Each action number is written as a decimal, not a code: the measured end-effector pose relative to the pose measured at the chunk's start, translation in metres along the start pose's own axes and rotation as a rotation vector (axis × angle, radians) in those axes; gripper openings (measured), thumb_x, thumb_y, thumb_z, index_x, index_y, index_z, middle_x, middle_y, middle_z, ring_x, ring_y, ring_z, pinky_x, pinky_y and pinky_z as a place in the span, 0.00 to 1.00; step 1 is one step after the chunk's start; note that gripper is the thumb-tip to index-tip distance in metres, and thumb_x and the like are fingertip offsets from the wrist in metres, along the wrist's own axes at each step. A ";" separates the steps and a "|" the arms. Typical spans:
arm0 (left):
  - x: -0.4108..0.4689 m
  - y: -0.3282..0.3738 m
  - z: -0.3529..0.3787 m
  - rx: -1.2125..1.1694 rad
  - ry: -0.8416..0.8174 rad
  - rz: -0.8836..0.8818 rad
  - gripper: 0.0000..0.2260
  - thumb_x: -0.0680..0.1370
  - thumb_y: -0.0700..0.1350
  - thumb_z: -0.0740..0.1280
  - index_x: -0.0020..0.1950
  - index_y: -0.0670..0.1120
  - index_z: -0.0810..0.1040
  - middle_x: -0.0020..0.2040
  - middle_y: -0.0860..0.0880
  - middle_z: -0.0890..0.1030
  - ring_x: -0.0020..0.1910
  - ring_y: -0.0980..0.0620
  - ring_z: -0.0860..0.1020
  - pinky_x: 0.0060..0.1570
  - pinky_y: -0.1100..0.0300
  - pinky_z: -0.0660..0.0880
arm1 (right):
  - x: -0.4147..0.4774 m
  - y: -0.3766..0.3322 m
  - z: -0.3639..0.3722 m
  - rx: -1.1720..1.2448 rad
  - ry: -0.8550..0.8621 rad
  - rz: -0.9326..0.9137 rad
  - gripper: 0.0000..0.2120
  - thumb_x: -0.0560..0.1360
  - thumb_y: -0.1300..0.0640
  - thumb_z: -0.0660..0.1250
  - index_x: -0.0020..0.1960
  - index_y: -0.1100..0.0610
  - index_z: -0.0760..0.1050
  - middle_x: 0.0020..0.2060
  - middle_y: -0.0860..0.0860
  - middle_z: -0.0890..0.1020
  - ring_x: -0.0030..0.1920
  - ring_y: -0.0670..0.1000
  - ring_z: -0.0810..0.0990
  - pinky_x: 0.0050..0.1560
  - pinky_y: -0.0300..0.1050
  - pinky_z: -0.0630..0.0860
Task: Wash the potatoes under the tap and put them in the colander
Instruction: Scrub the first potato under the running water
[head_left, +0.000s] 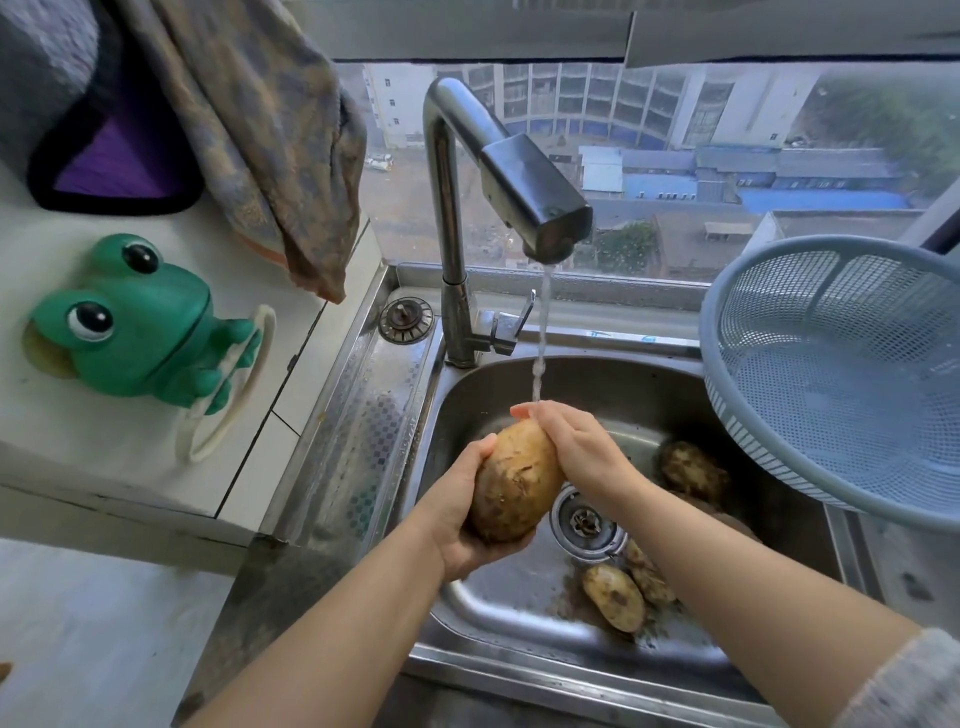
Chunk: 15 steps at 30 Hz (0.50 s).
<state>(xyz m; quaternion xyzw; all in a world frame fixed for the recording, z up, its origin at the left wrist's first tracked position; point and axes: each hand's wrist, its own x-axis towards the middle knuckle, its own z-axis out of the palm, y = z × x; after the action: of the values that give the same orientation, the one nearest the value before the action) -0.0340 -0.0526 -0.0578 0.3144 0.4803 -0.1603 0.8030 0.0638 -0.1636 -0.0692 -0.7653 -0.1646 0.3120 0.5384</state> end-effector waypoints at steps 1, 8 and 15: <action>0.000 0.001 -0.001 -0.019 -0.012 -0.020 0.24 0.74 0.60 0.68 0.59 0.42 0.79 0.50 0.38 0.83 0.46 0.41 0.81 0.40 0.50 0.81 | -0.003 0.002 0.001 -0.042 0.006 -0.029 0.15 0.83 0.51 0.55 0.62 0.53 0.77 0.55 0.47 0.78 0.60 0.48 0.75 0.64 0.52 0.73; 0.004 -0.003 0.009 0.102 -0.012 0.086 0.22 0.75 0.60 0.67 0.60 0.46 0.78 0.49 0.40 0.83 0.43 0.44 0.81 0.37 0.52 0.80 | 0.002 -0.002 0.001 -0.085 0.056 0.033 0.10 0.79 0.47 0.62 0.53 0.50 0.79 0.48 0.48 0.81 0.53 0.49 0.80 0.57 0.50 0.78; 0.006 -0.006 0.005 0.391 0.082 0.349 0.13 0.77 0.60 0.64 0.57 0.55 0.78 0.56 0.43 0.81 0.54 0.41 0.81 0.40 0.50 0.80 | 0.005 0.000 0.005 0.071 0.113 0.202 0.17 0.83 0.50 0.53 0.58 0.53 0.79 0.53 0.50 0.79 0.58 0.52 0.76 0.62 0.51 0.74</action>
<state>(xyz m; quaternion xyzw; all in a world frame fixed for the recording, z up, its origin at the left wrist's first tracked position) -0.0311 -0.0597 -0.0639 0.5481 0.4109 -0.0961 0.7222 0.0640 -0.1571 -0.0715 -0.7749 -0.0452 0.3267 0.5393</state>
